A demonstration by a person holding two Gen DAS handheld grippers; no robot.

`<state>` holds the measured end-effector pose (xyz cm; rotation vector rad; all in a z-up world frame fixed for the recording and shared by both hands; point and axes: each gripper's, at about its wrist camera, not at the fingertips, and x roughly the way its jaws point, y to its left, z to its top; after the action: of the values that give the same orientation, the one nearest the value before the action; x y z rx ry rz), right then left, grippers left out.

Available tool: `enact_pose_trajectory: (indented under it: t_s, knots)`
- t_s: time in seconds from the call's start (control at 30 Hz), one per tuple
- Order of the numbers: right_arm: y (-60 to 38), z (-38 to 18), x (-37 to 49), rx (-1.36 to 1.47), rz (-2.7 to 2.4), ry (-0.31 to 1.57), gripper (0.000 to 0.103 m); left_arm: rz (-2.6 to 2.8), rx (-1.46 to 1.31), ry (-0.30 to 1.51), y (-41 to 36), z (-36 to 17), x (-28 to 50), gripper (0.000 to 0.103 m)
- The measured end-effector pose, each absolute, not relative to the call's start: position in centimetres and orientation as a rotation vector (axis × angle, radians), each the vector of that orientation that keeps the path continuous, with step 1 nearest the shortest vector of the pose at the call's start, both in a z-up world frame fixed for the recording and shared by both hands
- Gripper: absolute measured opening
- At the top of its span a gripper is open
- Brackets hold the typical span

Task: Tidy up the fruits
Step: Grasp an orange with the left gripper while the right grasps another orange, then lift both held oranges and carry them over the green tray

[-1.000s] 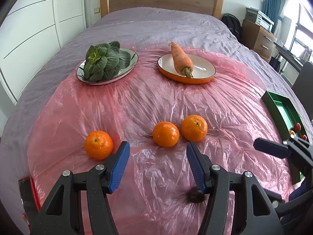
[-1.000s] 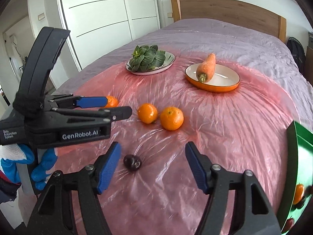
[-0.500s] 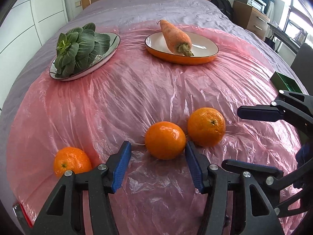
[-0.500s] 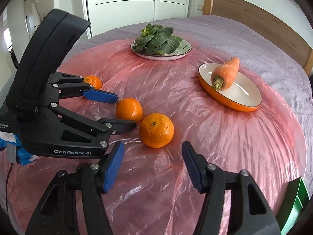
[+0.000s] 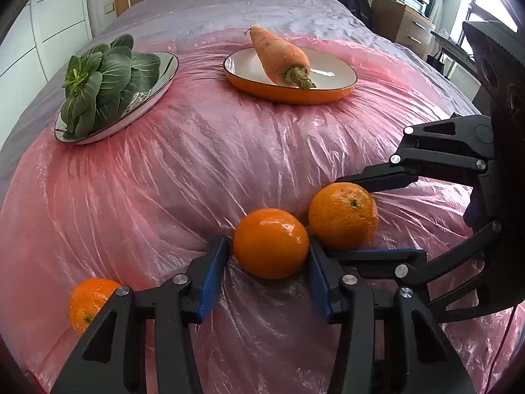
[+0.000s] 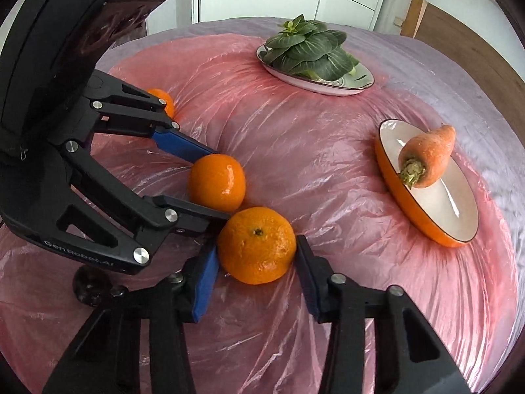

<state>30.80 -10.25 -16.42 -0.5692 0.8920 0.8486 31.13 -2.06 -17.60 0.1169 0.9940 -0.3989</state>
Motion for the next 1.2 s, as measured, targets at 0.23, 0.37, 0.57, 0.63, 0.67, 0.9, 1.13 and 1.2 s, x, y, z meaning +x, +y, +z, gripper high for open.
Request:
enact_pose_trajectory:
  t_s: [0.23, 0.37, 0.57, 0.63, 0.67, 0.9, 1.13, 1.2]
  knots:
    - [-10.8, -16.4, 30.4, -0.526, 0.85, 0.865, 0.084, -0.414, 0.114, 0.942, -1.9, -17.4, 30.6, 0.036]
    - [-11.3, -15.8, 30.1, -0.486, 0.847, 0.858, 0.084, -0.416, 0.082, 0.919, -1.3, -16.8, 30.1, 0.036]
    - [-12.2, -15.0, 29.4, -0.424, 0.832, 0.861, 0.084, -0.416, 0.023, 0.904, -0.3, -15.8, 29.7, 0.036]
    - [-12.5, -14.7, 29.2, -0.4, 0.823, 0.861, 0.084, -0.412, 0.012, 0.899, -0.1, -15.5, 29.5, 0.036]
    - [-12.7, -14.6, 29.1, -0.388, 0.818, 0.862, 0.084, -0.411, 0.005, 0.898, -0.1, -15.4, 29.5, 0.036]
    - [-13.9, -14.1, 28.1, -0.309, 0.785, 0.868, 0.084, -0.398, -0.033, 0.892, 0.5, -14.6, 28.5, 0.036]
    - [-15.2, -13.3, 25.8, -0.228, 0.749, 0.869, 0.084, -0.401, -0.038, 0.883, 0.3, -13.2, 26.2, 0.036]
    - [-15.6, -13.1, 25.0, -0.207, 0.739, 0.871, 0.084, -0.399, -0.04, 0.88, 0.3, -12.8, 25.6, 0.036]
